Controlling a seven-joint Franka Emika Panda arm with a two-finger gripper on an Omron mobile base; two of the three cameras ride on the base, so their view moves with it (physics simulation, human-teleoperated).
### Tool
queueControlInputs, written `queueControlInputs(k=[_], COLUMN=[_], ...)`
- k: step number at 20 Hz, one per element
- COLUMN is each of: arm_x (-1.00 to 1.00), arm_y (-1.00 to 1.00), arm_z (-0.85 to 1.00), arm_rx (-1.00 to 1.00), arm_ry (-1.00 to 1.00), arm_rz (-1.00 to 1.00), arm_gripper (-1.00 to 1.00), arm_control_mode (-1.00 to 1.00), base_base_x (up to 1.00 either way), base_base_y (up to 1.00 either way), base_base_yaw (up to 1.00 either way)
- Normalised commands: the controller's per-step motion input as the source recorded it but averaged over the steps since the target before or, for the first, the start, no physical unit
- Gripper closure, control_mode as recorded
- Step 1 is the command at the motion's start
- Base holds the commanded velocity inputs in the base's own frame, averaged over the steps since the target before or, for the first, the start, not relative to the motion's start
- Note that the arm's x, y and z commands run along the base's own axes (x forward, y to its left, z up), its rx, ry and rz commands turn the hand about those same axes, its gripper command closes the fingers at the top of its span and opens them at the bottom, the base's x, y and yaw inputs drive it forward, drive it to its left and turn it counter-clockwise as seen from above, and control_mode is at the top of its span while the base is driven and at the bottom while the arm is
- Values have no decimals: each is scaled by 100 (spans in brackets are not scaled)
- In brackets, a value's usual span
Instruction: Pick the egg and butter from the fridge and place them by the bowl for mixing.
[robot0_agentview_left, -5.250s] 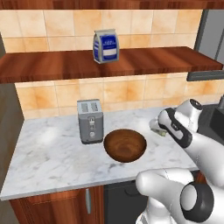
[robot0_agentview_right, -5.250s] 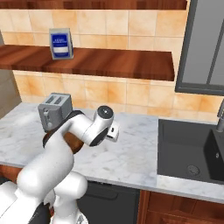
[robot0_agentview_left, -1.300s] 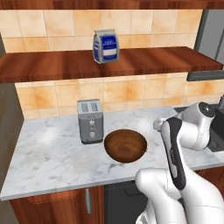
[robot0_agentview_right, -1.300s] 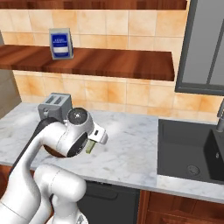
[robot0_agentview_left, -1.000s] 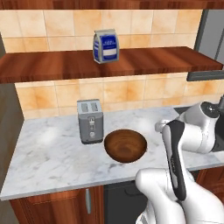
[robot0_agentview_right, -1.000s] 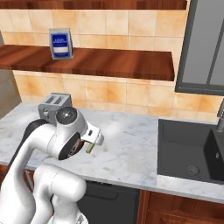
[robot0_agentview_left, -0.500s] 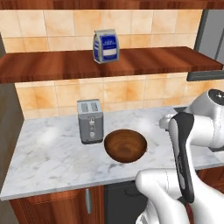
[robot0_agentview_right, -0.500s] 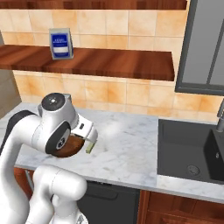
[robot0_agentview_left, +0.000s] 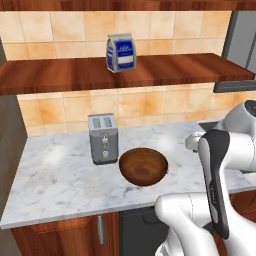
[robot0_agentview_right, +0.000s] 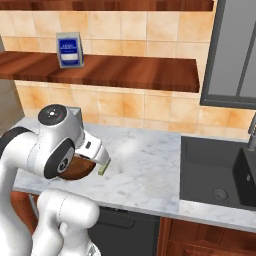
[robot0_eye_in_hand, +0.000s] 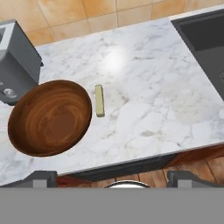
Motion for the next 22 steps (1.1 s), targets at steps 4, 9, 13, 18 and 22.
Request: queueControlInputs(k=[4, 9, 13, 18, 22], arm_x=[0, 0, 0, 0, 0], arm_y=[0, 0, 0, 0, 0], arm_z=[0, 0, 0, 0, 0], arm_rx=[0, 0, 0, 0, 0], arm_ry=[0, 0, 0, 0, 0], arm_rz=[0, 0, 0, 0, 0], arm_gripper=[-100, -100, -100, -100, -100], arm_control_mode=[100, 100, 100, 100, 100], base_base_x=[-7, -57, -56, 0, 0], base_base_y=[0, -5, -4, 13, 12], base_base_yaw=[0, -7, -31, -94, -95])
